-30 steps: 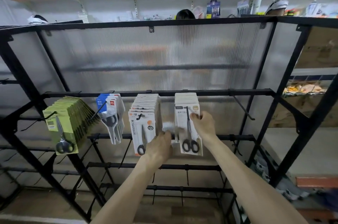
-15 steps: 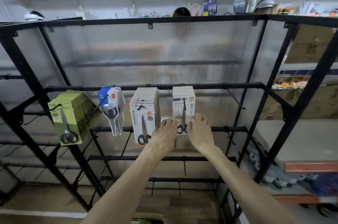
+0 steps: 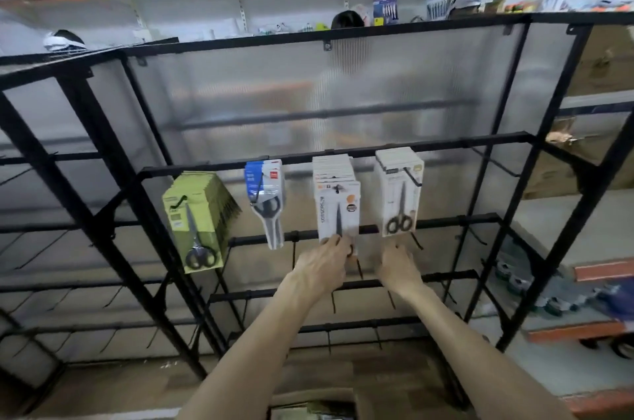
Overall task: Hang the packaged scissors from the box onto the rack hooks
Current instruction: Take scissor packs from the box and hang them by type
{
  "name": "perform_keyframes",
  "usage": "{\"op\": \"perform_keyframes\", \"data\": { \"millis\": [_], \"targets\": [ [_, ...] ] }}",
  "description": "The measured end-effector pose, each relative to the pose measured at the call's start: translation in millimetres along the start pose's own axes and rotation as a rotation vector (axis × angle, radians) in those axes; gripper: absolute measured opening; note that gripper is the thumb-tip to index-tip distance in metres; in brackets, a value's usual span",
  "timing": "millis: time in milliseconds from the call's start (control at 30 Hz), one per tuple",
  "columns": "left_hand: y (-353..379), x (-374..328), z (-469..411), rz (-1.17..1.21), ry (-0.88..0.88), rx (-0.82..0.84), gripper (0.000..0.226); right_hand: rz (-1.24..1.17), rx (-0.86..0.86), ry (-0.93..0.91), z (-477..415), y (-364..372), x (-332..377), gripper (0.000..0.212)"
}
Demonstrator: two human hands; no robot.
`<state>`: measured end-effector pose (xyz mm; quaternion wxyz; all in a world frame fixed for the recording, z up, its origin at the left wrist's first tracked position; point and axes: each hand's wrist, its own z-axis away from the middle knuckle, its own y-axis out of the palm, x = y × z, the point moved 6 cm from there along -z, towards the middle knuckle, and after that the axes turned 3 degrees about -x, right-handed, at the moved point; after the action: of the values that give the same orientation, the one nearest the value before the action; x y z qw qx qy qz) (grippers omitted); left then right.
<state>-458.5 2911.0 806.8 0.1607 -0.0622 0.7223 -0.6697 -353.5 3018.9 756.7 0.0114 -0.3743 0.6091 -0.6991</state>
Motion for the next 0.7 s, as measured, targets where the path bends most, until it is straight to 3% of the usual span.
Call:
{"op": "perform_keyframes", "data": {
  "millis": [200,433,700],
  "targets": [
    [32,83,52,-0.010,-0.062,0.109,0.054,0.017,0.128,0.034,52,89,54,0.026],
    [53,139,71,-0.013,-0.167,0.114,0.049,-0.008,0.148,-0.037,61,94,90,0.009],
    [41,136,61,-0.039,-0.113,-0.027,0.063,0.107,0.008,-0.144,40,66,119,0.040]
  ]
}}
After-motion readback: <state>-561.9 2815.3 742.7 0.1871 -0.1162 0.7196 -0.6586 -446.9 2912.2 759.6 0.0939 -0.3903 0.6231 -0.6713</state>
